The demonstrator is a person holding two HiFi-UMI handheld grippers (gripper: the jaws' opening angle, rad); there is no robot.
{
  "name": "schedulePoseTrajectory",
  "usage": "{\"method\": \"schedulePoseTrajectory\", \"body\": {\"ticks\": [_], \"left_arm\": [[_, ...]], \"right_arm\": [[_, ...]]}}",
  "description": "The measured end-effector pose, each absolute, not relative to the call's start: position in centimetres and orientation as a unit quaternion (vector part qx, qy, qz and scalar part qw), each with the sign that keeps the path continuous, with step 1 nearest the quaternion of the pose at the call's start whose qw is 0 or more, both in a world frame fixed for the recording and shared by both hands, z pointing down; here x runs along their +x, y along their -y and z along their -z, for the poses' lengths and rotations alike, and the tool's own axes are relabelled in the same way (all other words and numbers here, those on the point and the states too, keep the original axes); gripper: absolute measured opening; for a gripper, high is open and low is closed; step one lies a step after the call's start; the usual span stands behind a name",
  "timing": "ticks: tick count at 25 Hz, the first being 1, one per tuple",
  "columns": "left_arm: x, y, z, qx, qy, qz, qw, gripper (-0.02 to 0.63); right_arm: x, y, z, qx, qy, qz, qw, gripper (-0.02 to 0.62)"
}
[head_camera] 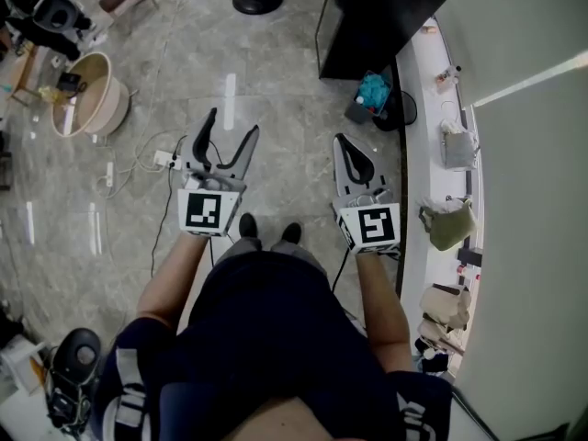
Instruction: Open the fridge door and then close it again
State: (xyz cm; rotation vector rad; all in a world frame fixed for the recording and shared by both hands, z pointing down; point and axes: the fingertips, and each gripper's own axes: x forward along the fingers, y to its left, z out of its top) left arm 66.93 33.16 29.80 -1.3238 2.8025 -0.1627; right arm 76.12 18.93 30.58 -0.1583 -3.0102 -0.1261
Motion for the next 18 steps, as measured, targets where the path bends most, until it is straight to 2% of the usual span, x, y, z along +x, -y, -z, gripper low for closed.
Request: {"method": "schedulePoseTrajectory", "body": {"ticks": [10,18], "left_arm": [[63.4,-29.8,-30.6,-0.438,-0.898,0.045,0.007,0.334],[54.0,-28.5,-31.1,-0.468,-0.882,0.048,0.022,0.334]], "right_arm": [[74.9,-17.6,-31.3,-0.089,0.993,0.035,0.063,0.017],[66.9,-17.2,-31.8,-0.069,0.995,0.022,0.062,0.017]]}}
